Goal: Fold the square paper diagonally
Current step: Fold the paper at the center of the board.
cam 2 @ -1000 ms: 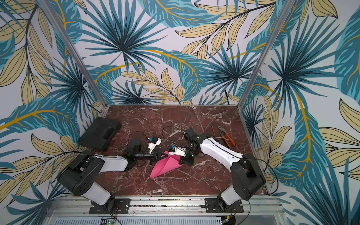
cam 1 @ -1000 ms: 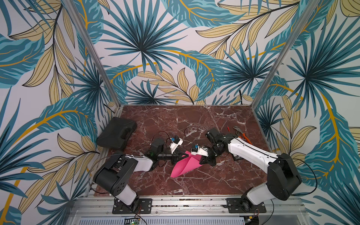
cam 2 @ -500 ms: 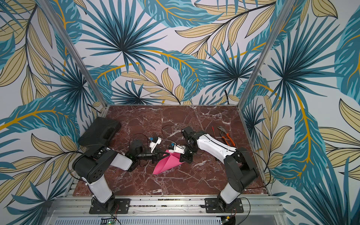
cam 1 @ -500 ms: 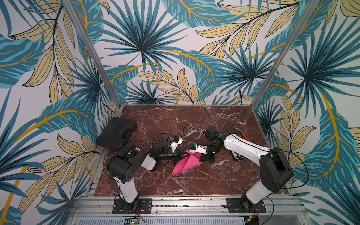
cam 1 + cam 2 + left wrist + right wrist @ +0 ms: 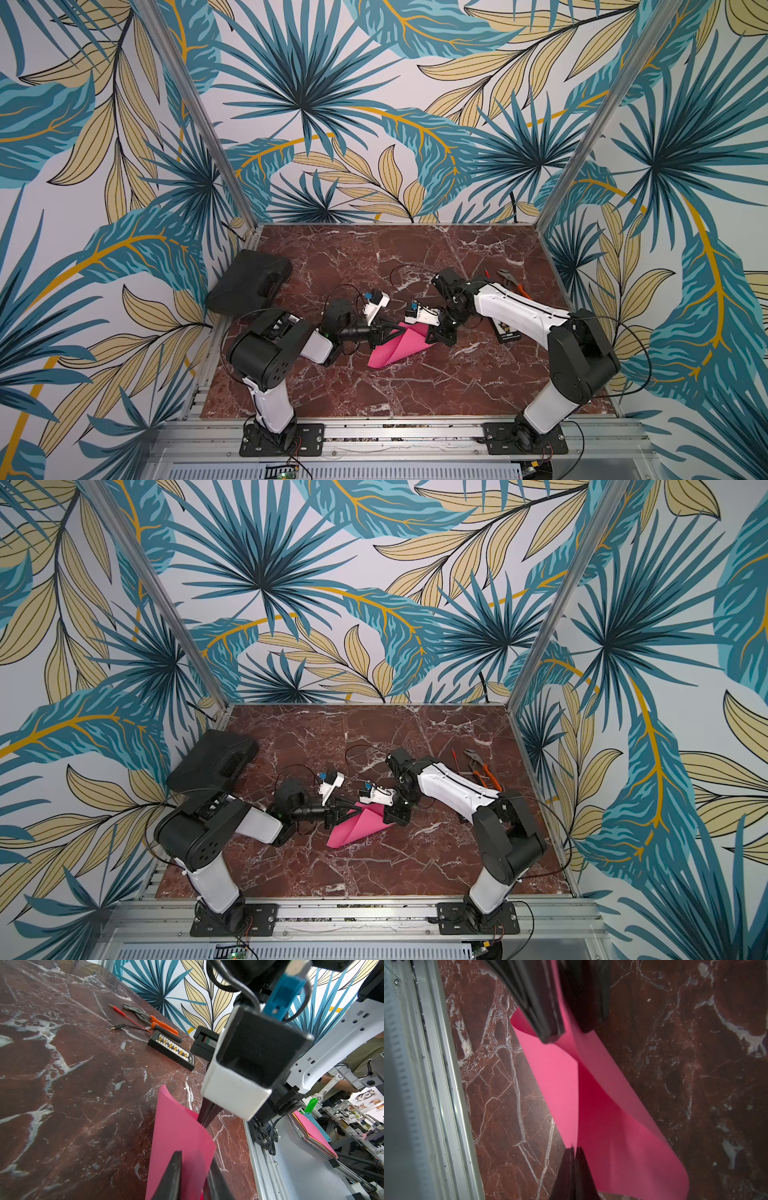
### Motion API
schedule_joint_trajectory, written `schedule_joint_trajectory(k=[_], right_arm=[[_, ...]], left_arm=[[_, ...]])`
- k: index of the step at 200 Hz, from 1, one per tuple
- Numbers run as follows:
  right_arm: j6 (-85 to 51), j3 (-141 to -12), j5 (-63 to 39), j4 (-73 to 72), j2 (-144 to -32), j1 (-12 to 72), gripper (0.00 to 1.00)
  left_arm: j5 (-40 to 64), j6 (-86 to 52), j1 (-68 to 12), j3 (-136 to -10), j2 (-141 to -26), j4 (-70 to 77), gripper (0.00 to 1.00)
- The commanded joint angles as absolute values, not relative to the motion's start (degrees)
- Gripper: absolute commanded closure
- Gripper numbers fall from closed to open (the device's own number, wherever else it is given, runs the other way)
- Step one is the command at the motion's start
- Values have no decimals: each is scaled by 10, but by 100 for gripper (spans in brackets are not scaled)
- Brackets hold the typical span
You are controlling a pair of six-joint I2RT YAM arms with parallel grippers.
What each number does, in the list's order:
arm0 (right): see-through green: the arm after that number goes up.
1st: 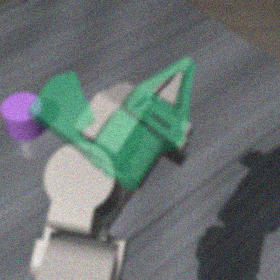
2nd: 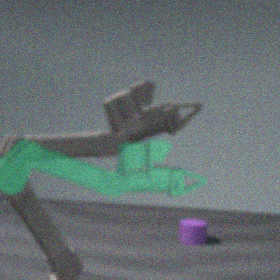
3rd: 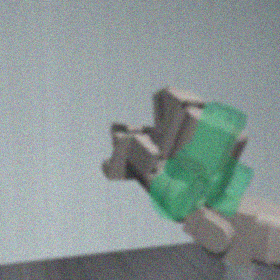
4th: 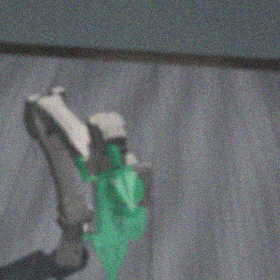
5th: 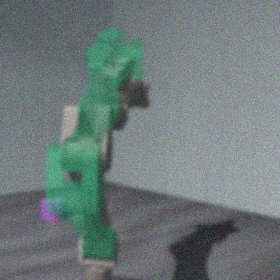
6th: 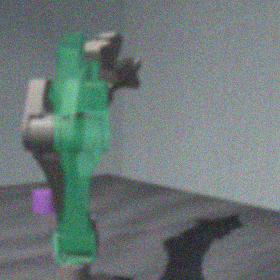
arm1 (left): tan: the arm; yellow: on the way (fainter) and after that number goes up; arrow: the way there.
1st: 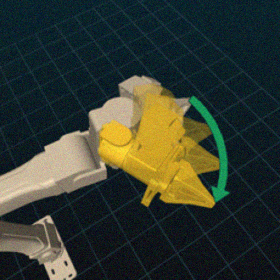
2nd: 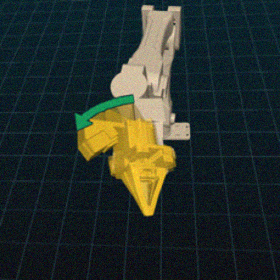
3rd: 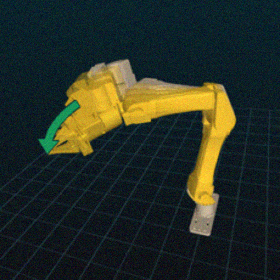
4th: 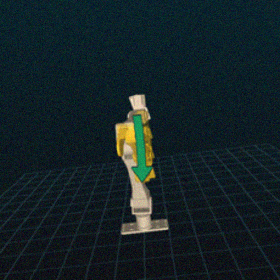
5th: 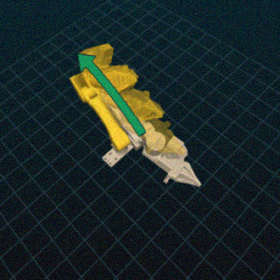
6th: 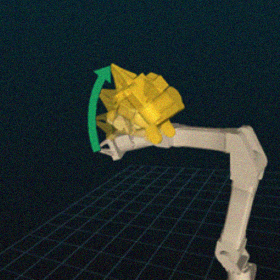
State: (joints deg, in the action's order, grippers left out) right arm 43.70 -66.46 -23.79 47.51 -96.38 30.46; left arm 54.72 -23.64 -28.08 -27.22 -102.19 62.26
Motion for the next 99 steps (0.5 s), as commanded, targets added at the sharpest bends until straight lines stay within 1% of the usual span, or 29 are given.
schedule_joint_trajectory(k=[1,99], right_arm=[[430,-680,-245,489,-979,303,100],[430,-716,-279,488,-995,303,100]], left_arm=[[553,-237,-280,-274,-1022,633,78],[553,-235,-285,-287,-1022,612,77]])
